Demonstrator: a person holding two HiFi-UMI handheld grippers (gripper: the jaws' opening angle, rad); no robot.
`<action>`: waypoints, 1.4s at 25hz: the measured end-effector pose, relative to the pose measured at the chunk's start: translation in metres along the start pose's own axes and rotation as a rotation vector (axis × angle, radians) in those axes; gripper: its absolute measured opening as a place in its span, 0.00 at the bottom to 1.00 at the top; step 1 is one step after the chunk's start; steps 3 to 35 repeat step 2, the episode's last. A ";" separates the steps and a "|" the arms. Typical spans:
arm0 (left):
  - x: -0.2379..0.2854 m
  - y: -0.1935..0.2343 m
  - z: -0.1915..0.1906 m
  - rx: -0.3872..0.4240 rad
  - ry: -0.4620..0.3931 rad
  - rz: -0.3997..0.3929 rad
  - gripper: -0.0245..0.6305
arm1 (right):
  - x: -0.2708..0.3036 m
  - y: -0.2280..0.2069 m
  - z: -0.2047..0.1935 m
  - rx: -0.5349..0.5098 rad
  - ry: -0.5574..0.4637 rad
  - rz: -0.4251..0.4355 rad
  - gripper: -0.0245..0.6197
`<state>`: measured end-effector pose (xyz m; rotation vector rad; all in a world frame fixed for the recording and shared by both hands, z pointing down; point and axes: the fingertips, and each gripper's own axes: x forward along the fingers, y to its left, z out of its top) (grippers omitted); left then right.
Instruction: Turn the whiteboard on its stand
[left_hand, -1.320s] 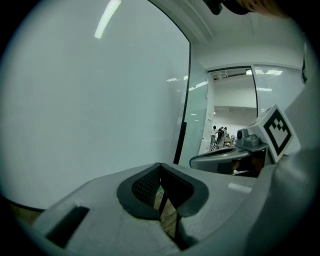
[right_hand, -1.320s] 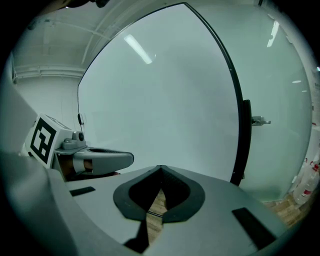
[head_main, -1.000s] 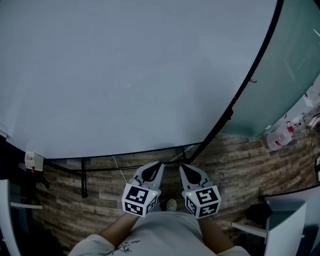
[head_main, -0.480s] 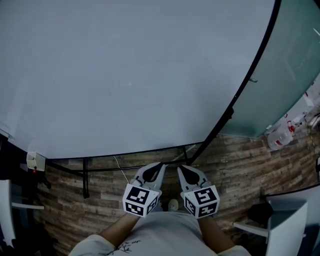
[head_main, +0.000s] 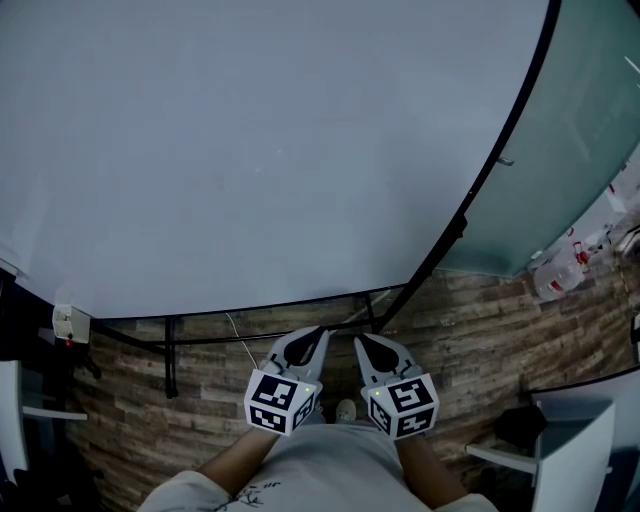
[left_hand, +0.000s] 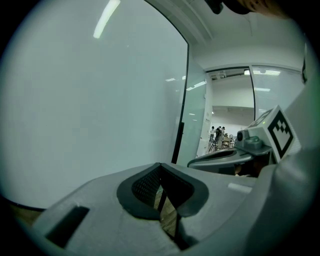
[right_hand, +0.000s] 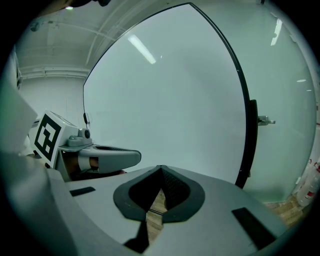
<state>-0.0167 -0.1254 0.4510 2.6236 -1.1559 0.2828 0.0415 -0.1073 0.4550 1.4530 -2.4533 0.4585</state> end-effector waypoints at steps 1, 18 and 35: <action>0.001 0.000 0.000 0.000 0.001 -0.002 0.05 | 0.000 0.000 0.000 0.000 0.000 0.000 0.05; 0.001 0.000 0.000 0.000 0.002 -0.003 0.05 | 0.000 0.000 0.000 -0.001 -0.001 0.000 0.05; 0.001 0.000 0.000 0.000 0.002 -0.003 0.05 | 0.000 0.000 0.000 -0.001 -0.001 0.000 0.05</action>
